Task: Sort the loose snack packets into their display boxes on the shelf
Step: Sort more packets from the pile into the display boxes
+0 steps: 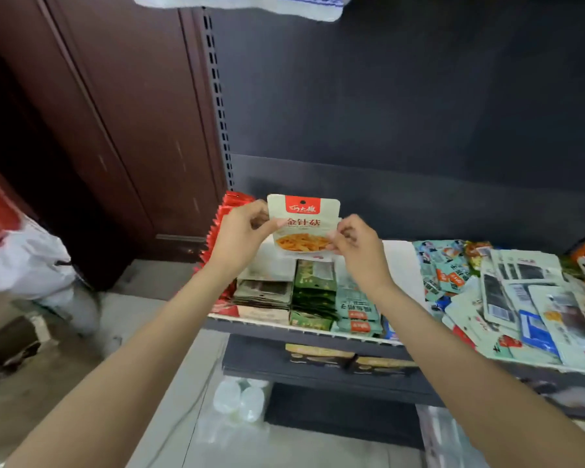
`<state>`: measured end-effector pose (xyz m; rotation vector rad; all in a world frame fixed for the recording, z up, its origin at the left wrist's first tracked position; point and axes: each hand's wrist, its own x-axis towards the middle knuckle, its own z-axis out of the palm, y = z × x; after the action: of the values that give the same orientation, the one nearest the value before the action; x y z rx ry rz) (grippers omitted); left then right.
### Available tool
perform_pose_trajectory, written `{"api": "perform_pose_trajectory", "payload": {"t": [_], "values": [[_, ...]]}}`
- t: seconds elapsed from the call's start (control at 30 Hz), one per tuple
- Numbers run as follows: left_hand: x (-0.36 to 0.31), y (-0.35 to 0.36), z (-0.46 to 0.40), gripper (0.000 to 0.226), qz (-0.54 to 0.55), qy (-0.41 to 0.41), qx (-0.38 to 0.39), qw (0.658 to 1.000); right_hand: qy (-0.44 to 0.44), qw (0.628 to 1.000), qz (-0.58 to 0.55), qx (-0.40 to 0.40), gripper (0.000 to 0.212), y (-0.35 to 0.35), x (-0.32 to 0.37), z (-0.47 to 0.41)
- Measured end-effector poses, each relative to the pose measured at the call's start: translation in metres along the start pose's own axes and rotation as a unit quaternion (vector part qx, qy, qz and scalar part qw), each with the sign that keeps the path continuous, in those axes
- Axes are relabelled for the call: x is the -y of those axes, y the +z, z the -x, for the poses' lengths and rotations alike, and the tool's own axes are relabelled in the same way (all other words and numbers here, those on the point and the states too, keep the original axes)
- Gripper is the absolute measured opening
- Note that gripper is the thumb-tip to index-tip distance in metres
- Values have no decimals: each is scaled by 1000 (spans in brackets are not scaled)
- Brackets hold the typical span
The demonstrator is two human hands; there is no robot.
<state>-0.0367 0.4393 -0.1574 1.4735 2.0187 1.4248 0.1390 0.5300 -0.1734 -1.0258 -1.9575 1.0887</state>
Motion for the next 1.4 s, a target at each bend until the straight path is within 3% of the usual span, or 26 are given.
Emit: {"api": "perform_pose_trajectory", "payload": {"t": [0.3, 0.5, 0.67, 0.83, 0.9, 1.0, 1.13, 1.27, 1.4], "values": [[48, -39, 10, 18, -78, -8, 10, 997, 58, 997, 30, 42, 4, 59, 10, 9], [62, -53, 8, 13, -132, 17, 46, 990, 50, 990, 95, 89, 8, 70, 13, 8], [67, -53, 11, 7, -218, 54, 117, 967, 43, 970, 198, 136, 19, 70, 9, 9], [68, -38, 18, 22, -346, 73, 265, 897, 45, 931, 273, 238, 32, 66, 5, 13], [65, -34, 18, 29, -329, 55, 267, 904, 44, 933, 253, 251, 41, 60, 6, 13], [50, -23, 19, 31, -268, 24, 244, 932, 42, 953, 198, 224, 43, 45, 3, 14], [15, 18, 22, 16, -136, 7, 203, 970, 53, 984, 125, 112, 32, 10, -17, 13], [-30, 96, 18, 17, -88, 32, 223, 970, 80, 989, 125, 9, 28, -47, -60, 12], [-74, 192, 12, 22, -82, 2, 265, 961, 147, 972, 183, -17, 27, -119, -118, 17]]}}
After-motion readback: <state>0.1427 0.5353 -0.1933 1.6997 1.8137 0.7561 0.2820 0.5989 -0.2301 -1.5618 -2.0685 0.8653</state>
